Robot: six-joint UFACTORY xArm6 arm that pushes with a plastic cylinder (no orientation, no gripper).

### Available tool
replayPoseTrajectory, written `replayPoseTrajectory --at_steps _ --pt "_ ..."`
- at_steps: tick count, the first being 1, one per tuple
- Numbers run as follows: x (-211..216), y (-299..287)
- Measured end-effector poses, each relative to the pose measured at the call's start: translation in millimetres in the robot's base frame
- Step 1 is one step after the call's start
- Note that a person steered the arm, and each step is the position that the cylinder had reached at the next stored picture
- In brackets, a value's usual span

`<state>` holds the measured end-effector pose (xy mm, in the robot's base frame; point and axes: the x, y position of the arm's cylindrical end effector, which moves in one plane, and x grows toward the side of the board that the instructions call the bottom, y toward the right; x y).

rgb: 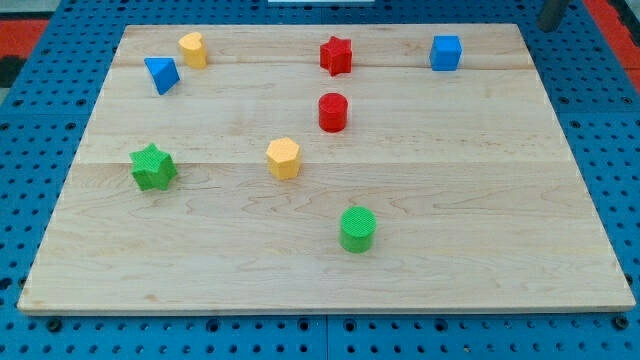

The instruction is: Push the blue cube to the right of red star

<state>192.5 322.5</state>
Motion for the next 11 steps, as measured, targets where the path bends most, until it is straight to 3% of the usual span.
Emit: replayPoseTrajectory --at_steps 3,5,10,11 --pt "58.2 -135.2" --pt "58.2 -204.8" --pt "22.4 -206.4" --pt "53.2 -130.4"
